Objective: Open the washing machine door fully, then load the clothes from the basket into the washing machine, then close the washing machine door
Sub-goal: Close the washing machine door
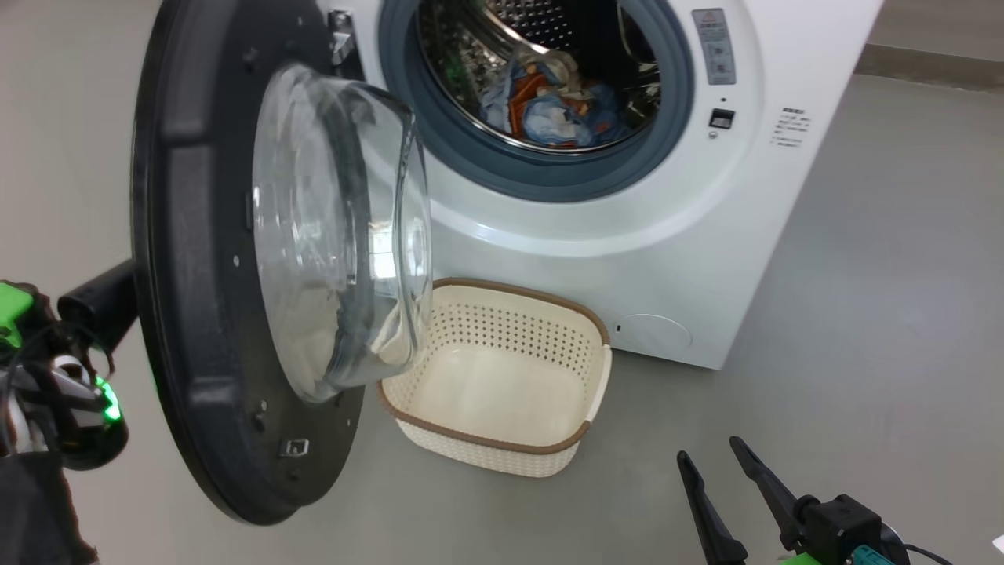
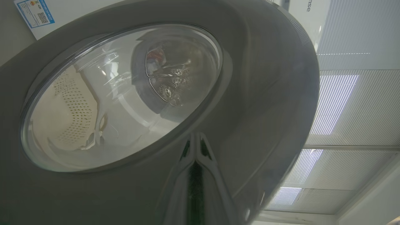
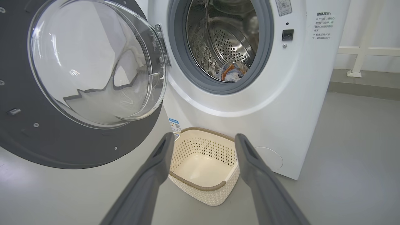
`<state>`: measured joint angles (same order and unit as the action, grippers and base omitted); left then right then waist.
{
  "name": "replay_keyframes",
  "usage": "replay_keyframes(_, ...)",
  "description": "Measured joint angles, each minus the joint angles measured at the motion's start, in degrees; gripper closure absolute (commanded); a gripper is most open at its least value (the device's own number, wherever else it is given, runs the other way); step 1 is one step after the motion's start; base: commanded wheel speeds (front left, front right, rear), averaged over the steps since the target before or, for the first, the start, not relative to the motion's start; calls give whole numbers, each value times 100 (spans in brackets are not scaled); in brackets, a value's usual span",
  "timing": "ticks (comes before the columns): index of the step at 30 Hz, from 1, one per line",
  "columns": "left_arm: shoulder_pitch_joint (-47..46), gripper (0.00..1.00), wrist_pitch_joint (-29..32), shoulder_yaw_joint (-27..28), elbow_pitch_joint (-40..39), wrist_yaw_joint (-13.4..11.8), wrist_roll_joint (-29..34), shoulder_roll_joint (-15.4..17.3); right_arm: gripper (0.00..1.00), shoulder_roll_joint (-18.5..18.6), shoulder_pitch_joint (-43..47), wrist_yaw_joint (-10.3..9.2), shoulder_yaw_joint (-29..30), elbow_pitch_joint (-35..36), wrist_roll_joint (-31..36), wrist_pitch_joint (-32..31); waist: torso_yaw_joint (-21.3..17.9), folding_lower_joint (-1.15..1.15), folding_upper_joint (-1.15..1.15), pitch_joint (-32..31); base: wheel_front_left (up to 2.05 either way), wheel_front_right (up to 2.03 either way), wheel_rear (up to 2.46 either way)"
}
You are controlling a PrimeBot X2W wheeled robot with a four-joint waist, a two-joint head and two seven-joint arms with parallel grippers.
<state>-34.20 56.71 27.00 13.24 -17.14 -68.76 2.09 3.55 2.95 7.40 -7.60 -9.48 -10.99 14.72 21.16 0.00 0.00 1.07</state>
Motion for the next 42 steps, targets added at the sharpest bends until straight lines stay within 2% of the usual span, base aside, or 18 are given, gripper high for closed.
replay_keyframes(6, 52, 100, -296, -242, 65, 7, -201, -14, 0, -24, -1, 0, -33, -26, -14, 0, -305, 0, 0, -44, 0, 0, 0)
replay_keyframes(9, 51, 100, -546, -455, 194, 35, -490, -4, 0, -31, -1, 0, -47, -40, -14, 0, -477, 0, 0, -66, 0, 0, 0)
replay_keyframes(18, -32, 100, -1405, -1217, 803, 388, -1188, -22, 0, -45, -12, 0, -85, -44, -16, 0, -1026, 0, 0, -108, 0, 0, 0)
replay_keyframes(25, -217, 100, -1947, -1612, 1391, 791, -1639, -18, 0, -51, -15, 0, -97, -58, -16, 0, -1432, 0, 0, -112, 0, 0, 0)
replay_keyframes(29, -441, 100, -2387, -1801, 1755, 1140, -1940, -26, 0, -55, -37, 0, -160, -89, -16, 0, -1624, 0, 0, -112, 0, 0, 0)
replay_keyframes(40, -1167, 100, -3476, -2301, 3215, 2081, -2116, -57, 0, -34, -91, 0, -367, -153, -29, 0, -2027, 0, 0, -126, 0, 0, 0)
replay_keyframes(42, -1273, 100, -3583, -2323, 3438, 2164, -2116, -59, 0, -22, -91, 0, -376, -157, -34, 0, -2068, 0, 0, -138, 0, 0, 0)
